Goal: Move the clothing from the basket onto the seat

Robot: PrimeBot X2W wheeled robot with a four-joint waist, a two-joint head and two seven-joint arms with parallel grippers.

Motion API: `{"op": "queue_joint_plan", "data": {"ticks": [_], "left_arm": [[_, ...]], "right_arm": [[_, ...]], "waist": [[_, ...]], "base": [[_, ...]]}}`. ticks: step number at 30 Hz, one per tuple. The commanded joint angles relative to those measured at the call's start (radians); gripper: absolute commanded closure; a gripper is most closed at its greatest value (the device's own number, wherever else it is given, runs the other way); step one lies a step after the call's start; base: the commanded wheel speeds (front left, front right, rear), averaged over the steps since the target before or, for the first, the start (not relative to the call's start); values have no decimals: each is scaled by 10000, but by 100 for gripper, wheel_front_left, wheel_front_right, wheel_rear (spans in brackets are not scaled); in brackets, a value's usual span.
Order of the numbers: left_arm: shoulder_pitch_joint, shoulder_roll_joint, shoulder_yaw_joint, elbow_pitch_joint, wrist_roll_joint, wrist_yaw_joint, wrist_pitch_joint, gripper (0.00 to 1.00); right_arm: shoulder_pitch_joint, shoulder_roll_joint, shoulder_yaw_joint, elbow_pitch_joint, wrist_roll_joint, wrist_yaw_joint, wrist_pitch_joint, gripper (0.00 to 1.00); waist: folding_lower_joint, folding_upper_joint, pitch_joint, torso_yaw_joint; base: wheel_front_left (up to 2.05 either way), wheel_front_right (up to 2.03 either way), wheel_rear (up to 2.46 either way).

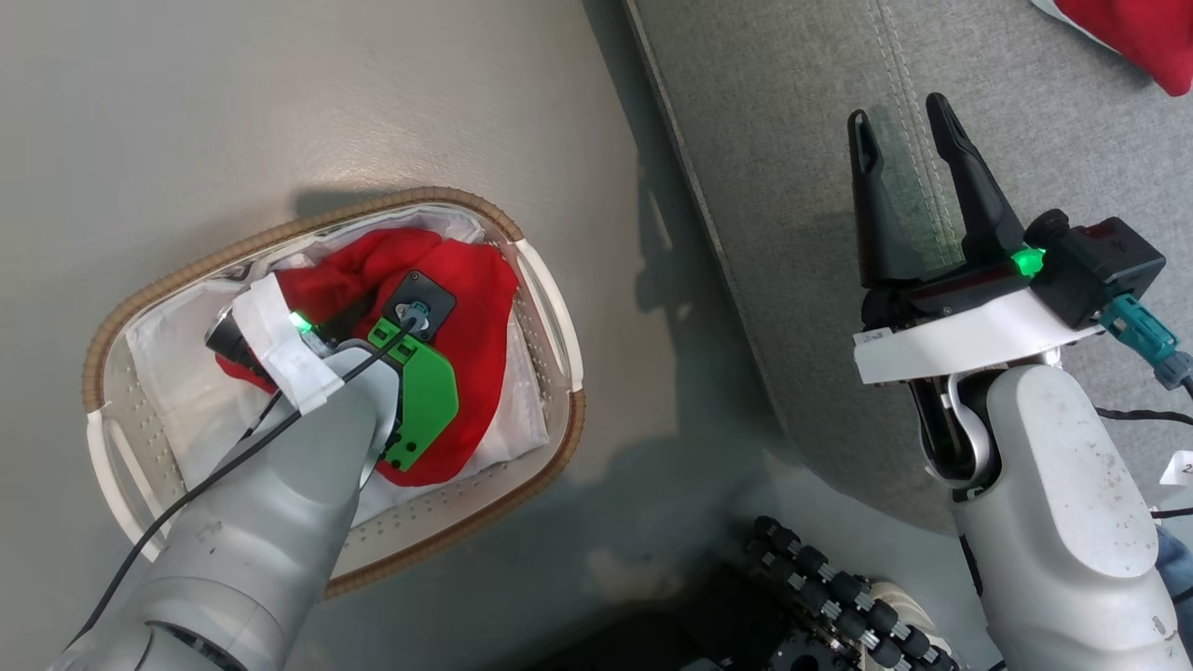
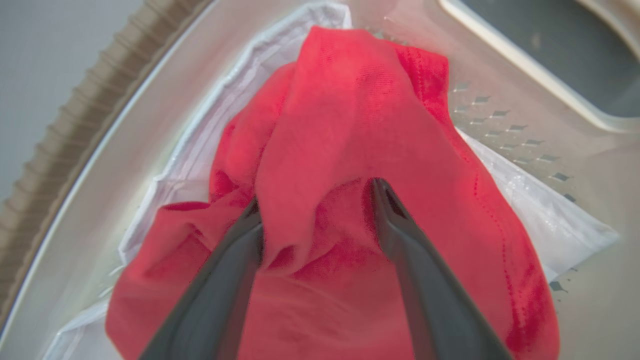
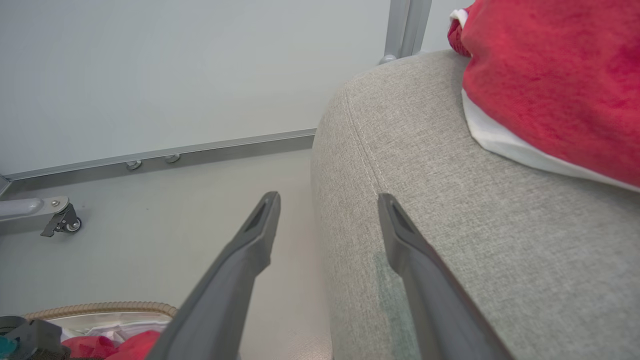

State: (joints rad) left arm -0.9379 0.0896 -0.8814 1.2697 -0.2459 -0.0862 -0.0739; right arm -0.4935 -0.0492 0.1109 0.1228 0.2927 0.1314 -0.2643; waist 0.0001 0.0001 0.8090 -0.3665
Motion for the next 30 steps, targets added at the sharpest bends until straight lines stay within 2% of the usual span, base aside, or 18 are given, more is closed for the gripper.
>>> {"op": "queue_joint_plan", "data": {"ticks": [1,2,3,9,15,23,30], "left_arm": [[-66,130,-53,67,-65,11,99,63],[-45,136,-63,78,-78,-6,123,73],[-7,124,-64,88,-121,-43,153,100],[157,149,-172,111,-193,-187,-75,100],[243,192,-288,-61,-282,-281,-837,100],[369,244,-381,-610,-444,-392,-1656,100],[486,530,-469,-1804,-618,-439,-1900,100]], "right_arm": [[-132,-25,29,-33,105,-14,-2,0],[-128,-25,39,-24,106,-14,-2,0],[-109,-25,36,-8,100,-14,-2,0],[55,-25,-97,102,-5,-14,-2,0],[204,-28,-325,236,-278,-14,-2,0],[672,-29,-723,511,-889,-14,-2,0],[1295,-29,-980,752,-1414,-14,-2,0]], "waist": [[-1,-1,42,-53],[-1,-1,44,-63],[-1,-1,38,-65],[-1,-1,-180,59],[-1,-1,-798,348],[-1,-1,-2174,899],[-1,-1,-3645,1436]], "base": [[0,0,0],[0,0,0],[0,0,0],[0,0,0],[0,0,0],[0,0,0],[0,0,0]]}}
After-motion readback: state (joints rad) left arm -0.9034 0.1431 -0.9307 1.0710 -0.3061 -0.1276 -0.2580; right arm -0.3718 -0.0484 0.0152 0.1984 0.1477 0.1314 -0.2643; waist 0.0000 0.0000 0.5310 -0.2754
